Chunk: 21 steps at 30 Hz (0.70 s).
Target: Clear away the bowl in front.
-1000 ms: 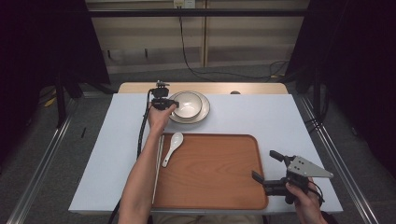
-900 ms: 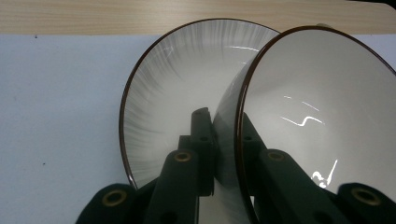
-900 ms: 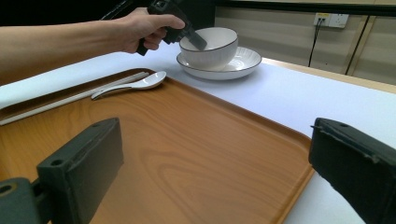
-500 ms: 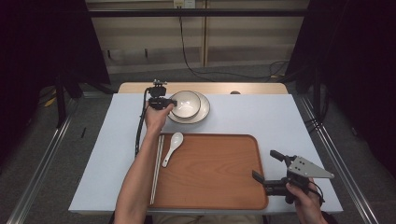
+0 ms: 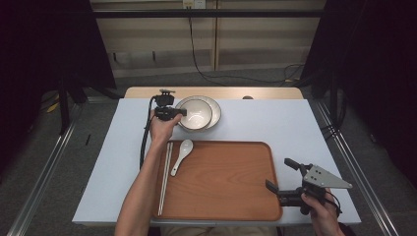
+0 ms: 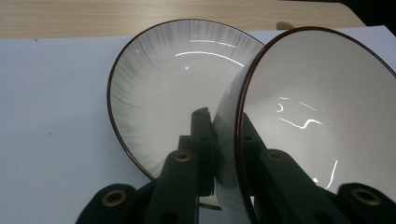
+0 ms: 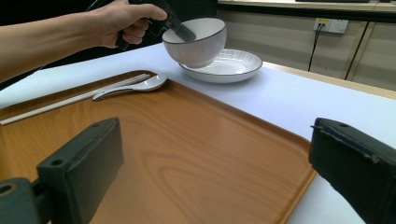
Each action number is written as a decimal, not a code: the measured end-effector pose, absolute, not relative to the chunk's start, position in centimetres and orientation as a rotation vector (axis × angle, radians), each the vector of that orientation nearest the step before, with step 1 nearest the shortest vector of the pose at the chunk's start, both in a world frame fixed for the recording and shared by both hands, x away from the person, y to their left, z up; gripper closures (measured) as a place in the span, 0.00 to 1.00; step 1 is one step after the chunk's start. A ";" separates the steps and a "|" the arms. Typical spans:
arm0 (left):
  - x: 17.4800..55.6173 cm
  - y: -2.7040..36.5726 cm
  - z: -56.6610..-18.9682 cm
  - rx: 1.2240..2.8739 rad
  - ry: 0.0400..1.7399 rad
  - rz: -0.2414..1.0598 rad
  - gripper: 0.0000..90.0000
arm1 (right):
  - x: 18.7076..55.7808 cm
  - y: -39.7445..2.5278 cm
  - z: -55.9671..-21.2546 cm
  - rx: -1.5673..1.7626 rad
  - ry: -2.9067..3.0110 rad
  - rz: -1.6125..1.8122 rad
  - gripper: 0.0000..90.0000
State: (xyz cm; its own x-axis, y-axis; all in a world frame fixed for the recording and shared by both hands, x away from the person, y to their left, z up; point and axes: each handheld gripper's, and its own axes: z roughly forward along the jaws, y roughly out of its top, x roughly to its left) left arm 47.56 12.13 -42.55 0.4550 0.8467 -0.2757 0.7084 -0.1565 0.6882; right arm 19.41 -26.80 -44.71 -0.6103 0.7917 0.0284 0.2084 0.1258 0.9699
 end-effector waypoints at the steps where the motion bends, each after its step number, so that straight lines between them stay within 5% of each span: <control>1: 47.3 12.1 -42.6 1.898 1.311 0.218 0.92 | 19.4 -26.8 -44.7 0.963 1.904 1.508 0.03; 21: 43.4 9.3 -41.1 1.943 1.172 0.158 0.92 | 19.5 -26.7 -44.9 0.980 1.924 1.474 0.03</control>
State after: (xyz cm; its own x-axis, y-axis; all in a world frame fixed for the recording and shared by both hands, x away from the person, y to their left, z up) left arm 43.40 9.34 -41.08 0.5546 0.7782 -0.2947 0.6720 -0.2100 0.7102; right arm 19.49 -26.73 -44.86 -0.6024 0.7978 0.0240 0.2307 0.1452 0.9621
